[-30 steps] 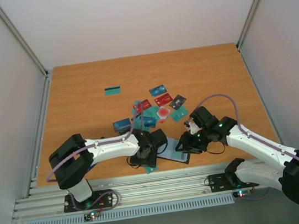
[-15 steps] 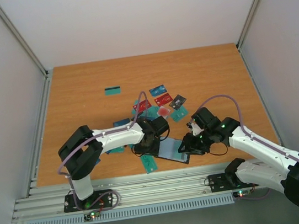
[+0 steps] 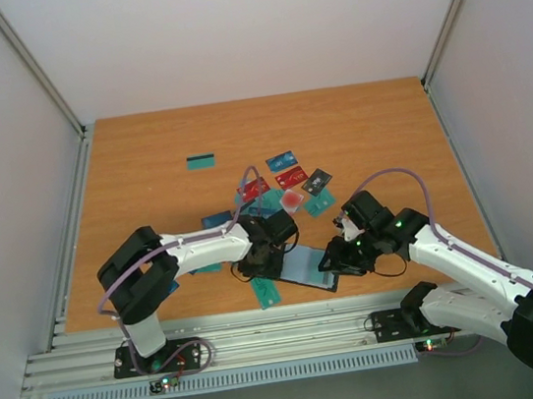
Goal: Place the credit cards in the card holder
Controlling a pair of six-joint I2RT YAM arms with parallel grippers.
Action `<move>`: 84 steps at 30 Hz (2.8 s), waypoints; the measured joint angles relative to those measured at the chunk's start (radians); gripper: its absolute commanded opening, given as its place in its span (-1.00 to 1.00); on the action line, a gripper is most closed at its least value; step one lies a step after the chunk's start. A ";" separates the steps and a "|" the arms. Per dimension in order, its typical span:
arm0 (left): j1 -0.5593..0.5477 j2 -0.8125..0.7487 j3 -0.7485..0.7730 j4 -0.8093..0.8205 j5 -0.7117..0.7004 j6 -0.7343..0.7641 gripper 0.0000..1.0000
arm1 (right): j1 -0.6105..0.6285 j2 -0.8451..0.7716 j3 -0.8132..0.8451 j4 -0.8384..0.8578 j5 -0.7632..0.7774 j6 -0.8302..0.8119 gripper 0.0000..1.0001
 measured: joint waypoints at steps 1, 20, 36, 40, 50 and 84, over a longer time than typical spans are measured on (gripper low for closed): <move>-0.003 -0.008 -0.010 0.008 -0.002 0.000 -0.20 | 0.000 0.002 0.000 0.000 0.000 0.000 -0.18; -0.103 -0.060 -0.073 -0.011 -0.036 -0.068 -0.18 | 0.000 0.021 -0.006 0.032 -0.019 0.000 -0.16; -0.029 -0.186 -0.025 -0.192 0.043 0.014 -0.21 | 0.146 -0.064 -0.300 0.395 -0.079 0.322 0.05; 0.000 -0.217 -0.068 -0.192 0.080 0.050 -0.21 | 0.284 -0.033 -0.312 0.497 0.000 0.436 0.07; 0.054 -0.247 -0.145 -0.156 0.155 0.122 -0.21 | 0.582 0.288 -0.276 0.810 0.231 0.676 0.05; 0.099 -0.166 -0.217 -0.037 0.277 0.222 -0.40 | 0.650 0.581 -0.351 1.463 0.357 0.895 -0.48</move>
